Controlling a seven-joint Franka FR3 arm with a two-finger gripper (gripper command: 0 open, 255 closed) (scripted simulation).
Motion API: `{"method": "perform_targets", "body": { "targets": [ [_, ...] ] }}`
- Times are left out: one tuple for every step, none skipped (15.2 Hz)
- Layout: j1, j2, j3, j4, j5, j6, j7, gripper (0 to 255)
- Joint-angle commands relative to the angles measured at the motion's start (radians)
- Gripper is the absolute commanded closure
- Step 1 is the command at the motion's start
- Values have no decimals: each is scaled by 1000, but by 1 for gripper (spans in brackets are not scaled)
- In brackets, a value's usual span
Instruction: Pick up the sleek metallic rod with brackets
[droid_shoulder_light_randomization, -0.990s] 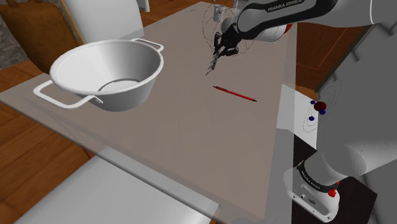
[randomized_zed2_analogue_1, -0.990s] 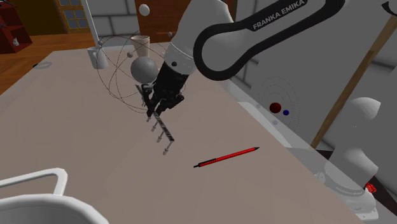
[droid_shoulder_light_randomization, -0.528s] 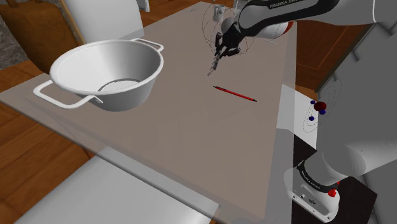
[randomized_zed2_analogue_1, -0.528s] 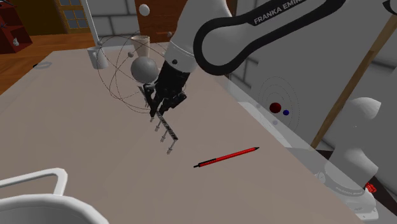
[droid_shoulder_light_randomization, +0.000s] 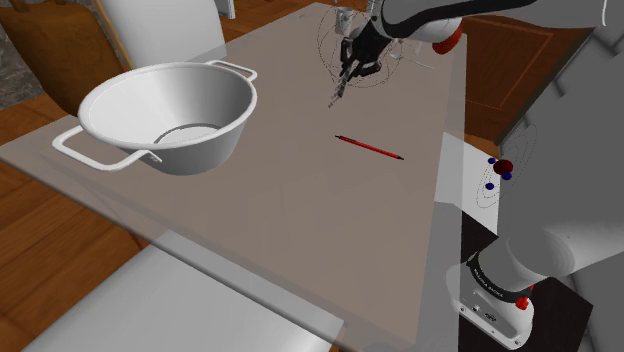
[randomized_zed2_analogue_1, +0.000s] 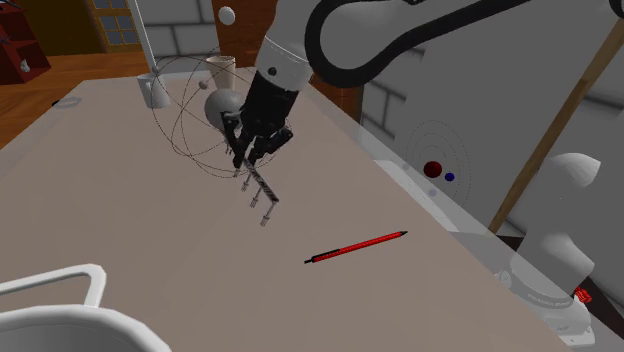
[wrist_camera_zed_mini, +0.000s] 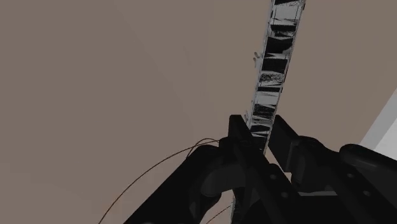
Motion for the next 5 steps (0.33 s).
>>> {"method": "perform_targets", "body": {
  "targets": [
    [-2, -7, -2, 19, -3, -26, 2, 255],
    [-3, -10, -3, 29, -5, -40, 5, 255],
    [-3, -12, -3, 40, -8, -53, 8, 255],
    [-4, -13, -3, 42, -8, -55, 9, 255],
    [-4, -13, -3, 42, -8, -55, 9, 255]
  ]
}}
